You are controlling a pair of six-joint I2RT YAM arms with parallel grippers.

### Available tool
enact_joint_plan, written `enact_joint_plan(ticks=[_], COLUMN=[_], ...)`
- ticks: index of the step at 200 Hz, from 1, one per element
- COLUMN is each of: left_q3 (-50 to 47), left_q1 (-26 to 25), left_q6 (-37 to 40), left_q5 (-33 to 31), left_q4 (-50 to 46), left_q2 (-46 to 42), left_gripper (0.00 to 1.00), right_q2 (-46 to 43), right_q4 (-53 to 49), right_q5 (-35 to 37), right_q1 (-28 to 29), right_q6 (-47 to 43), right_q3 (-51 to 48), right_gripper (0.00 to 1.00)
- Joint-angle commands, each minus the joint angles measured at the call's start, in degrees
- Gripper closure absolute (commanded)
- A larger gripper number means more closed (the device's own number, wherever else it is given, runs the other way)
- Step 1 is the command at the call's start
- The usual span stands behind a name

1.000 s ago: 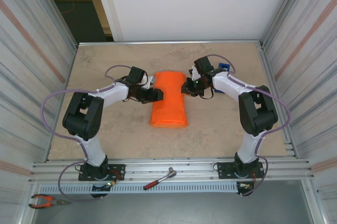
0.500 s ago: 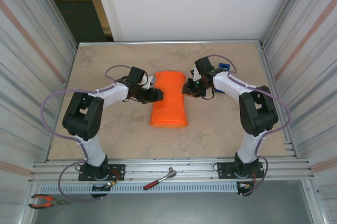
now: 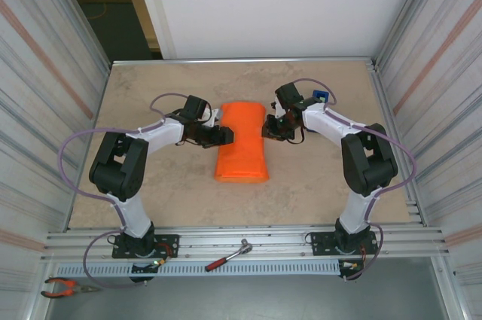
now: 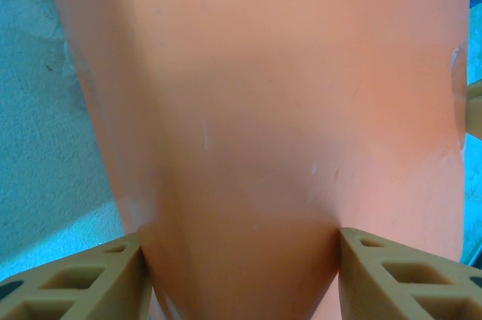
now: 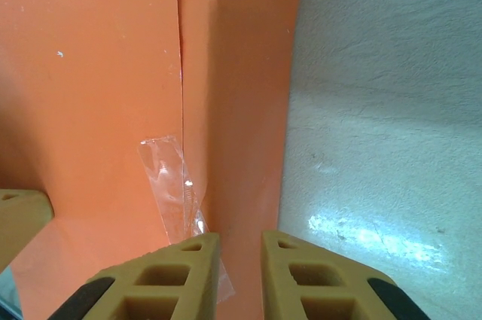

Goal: Wrap the gift box in paper

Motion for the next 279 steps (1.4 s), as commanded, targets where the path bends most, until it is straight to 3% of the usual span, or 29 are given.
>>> enact_joint_plan(ticks=[1, 166, 213, 279], left_q3=[-4.76, -4.82, -4.96, -5.09], left_q1=[-2.07, -2.07, -2.06, -2.06], left_q6=[0.62, 0.52, 0.48, 0.44], left_q5=[-9.3, -9.14, -9.04, -8.95], left_q4=[-9.06, -8.96, -8.95, -8.79], left_q2=[6.6, 6.43, 5.99, 5.86], left_gripper=[0.4, 0.4, 0.4, 0.4], right_q2=[-0.08, -2.0, -6.7, -2.29], right_q4=[-1.63, 8.17, 5.42, 7.49], right_q5=[0.92, -4.6, -3.66, -6.81], right_q1=[0.76, 0.23, -4.32, -1.48], right_q6=[-1.39, 3.15, 2.52, 5.15], right_q3=[1.19, -5.72, -6.83, 1.33], right_gripper=[0.8, 0.88, 0.9, 0.91])
